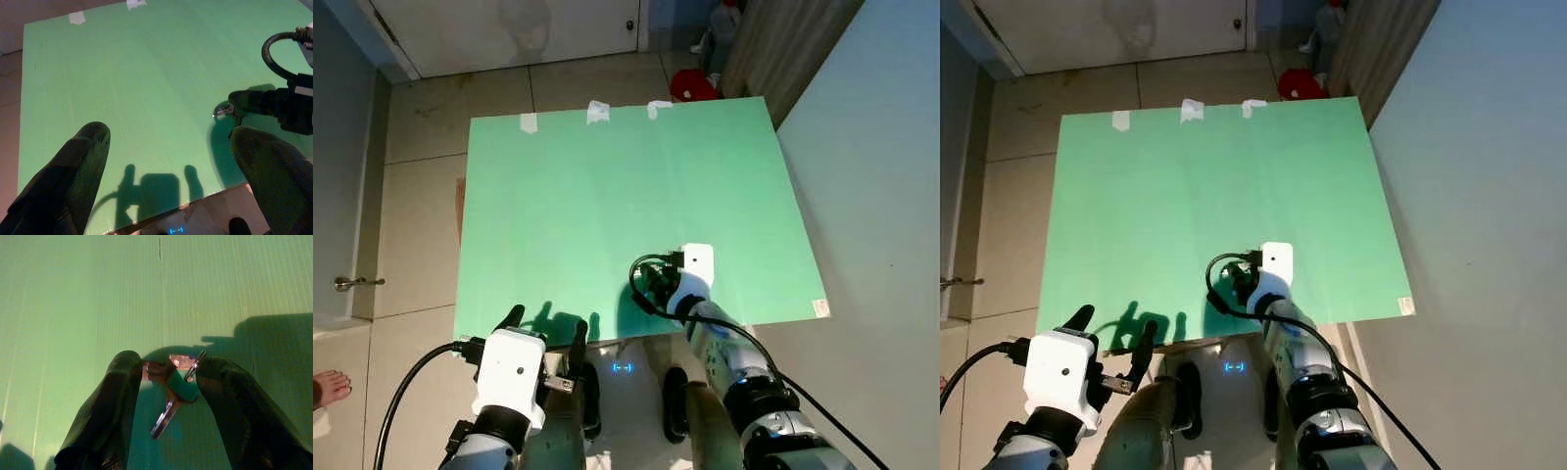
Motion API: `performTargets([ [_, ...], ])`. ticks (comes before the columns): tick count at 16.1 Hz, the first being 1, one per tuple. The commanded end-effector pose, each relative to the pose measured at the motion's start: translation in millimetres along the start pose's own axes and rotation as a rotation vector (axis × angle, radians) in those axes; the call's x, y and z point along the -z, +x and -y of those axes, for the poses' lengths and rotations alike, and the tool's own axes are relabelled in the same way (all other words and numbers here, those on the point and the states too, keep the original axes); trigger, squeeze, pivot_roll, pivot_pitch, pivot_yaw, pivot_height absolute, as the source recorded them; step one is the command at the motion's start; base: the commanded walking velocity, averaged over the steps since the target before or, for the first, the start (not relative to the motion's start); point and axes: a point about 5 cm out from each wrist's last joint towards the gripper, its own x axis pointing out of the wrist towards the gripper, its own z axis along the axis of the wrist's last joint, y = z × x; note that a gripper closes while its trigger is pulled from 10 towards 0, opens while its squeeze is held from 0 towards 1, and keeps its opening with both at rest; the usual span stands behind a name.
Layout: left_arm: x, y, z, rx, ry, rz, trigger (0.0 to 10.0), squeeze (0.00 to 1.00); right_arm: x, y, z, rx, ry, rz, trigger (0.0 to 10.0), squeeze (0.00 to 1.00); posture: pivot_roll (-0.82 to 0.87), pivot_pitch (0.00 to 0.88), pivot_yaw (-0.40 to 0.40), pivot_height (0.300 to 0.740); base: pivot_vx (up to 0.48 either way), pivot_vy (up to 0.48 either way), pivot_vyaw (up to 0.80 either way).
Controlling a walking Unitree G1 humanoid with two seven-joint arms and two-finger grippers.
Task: Hang keys on a hook
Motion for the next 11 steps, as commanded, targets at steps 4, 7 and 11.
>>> performTargets([
  [4,1.6,-5.4,3.2,-0.004,-0.005,-0.026,10.0,0.00,15.9,-4.0,4.5,0.027,0.023,-0.044,0.0,0.00,0.20,0.403,-0.010,0.740,0.000,0.000,0.00],
  [7,0.7,-5.5,2.8,-0.010,-0.004,-0.024,10.0,0.00,17.9,-4.3,4.6,0.029,0.023,-0.050,0.0,0.00,0.21,0.410,-0.011,0.740,0.000,0.000,0.00],
  [11,-0.4,-8.2,2.1,-0.023,0.000,-0.026,10.0,0.00,21.4,-4.9,3.9,0.031,0.024,-0.058,0.0,0.00,0.22,0.422,-0.006,0.740,0.000,0.000,0.00],
])
